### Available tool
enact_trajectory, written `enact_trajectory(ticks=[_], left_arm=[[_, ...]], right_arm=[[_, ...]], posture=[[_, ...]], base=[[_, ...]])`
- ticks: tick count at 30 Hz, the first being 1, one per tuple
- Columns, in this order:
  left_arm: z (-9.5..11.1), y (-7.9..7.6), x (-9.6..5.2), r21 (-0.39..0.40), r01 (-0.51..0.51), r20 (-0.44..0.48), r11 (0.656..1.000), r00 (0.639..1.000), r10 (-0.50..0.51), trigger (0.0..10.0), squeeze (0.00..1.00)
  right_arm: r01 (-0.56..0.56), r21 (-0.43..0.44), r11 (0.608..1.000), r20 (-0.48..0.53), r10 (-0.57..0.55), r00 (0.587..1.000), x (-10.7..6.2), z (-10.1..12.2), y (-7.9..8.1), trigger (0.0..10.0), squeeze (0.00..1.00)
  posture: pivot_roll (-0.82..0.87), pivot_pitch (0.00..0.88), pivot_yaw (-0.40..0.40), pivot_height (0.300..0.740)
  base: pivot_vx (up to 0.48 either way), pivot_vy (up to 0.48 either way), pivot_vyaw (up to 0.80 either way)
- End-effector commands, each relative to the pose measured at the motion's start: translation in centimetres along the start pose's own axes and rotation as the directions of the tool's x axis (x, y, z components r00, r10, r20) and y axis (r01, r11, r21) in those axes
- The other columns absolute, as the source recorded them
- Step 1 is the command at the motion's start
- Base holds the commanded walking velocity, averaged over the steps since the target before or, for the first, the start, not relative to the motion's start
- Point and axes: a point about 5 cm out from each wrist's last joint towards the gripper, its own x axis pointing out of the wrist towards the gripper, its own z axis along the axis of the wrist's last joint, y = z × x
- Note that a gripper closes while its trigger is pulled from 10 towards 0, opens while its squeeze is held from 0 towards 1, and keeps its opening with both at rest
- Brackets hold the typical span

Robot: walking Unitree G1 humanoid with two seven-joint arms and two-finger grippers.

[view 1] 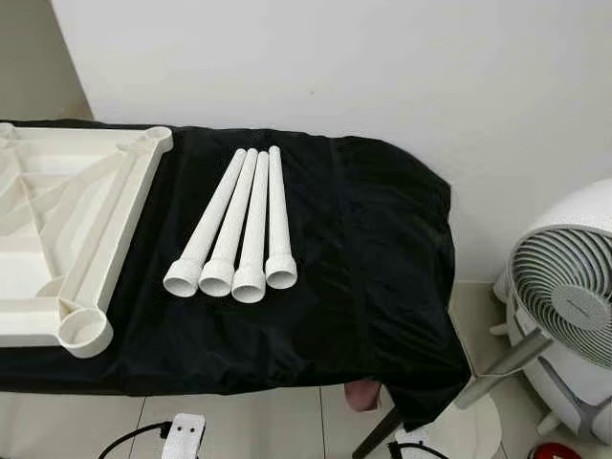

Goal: Building children table

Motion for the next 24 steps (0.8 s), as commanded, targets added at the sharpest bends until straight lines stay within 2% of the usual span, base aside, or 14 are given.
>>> enact_trajectory(ticks=[1,24], left_arm=[[-0.68,0.11,-0.11,0.006,-0.030,-0.021,1.000,0.999,0.030,10.0,0.00],[-0.87,0.22,-0.18,0.007,-0.032,-0.026,0.999,0.999,0.032,10.0,0.00]], right_arm=[[-0.016,-0.012,1.000,-0.053,0.015,0.998,-0.26,-1.29,0.34,10.0,0.00],[-0.015,-0.013,1.000,-0.060,0.014,0.998,-0.44,-1.74,-0.21,10.0,0.00]], posture=[[-0.02,0.000,-0.009,0.740],[-0.01,0.000,-0.008,0.740]], base=[[0.000,0.251,0.00],[0.000,0.250,0.00]])
